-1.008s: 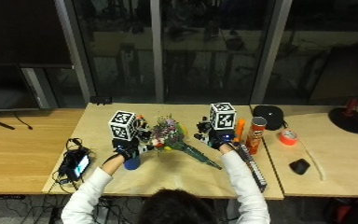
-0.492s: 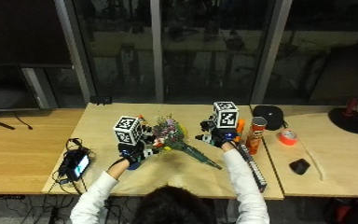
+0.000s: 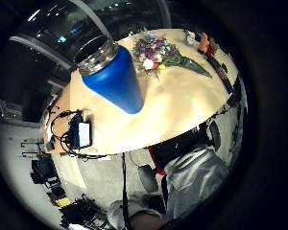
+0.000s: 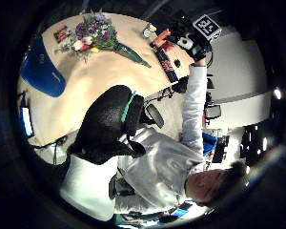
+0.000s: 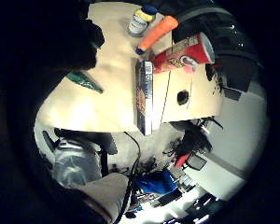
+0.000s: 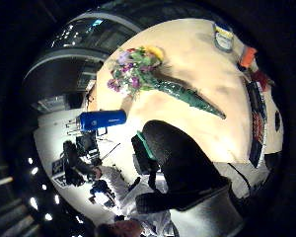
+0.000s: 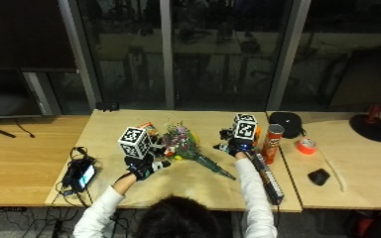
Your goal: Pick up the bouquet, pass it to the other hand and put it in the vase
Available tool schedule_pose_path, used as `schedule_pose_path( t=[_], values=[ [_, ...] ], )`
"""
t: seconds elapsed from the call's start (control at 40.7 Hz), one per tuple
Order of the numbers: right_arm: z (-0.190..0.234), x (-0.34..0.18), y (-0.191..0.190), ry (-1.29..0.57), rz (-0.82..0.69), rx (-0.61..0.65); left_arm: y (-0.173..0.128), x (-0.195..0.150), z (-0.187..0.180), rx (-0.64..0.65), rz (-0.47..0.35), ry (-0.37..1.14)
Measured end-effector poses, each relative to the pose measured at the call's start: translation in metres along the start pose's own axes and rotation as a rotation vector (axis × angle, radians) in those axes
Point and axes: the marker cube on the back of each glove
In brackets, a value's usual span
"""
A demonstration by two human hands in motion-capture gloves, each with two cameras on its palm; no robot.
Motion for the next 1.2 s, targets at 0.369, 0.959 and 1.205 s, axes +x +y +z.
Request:
schedule_pose_path(
  t=[0.369,0.959,1.205],
  values=[
    [0.091,0.009,-0.011,-0.085,0.083,-0.058,-0.001,-0.003,0.005,-0.057,-0.015,0.003],
    [0.166,-0.012,-0.006,0.063,0.121,-0.162,0.004,-0.009,0.005,-0.090,-0.031,-0.008],
    [0.168,-0.015,-0.006,0.050,0.122,-0.137,0.001,-0.009,0.011,-0.104,-0.033,-0.010]
  ],
)
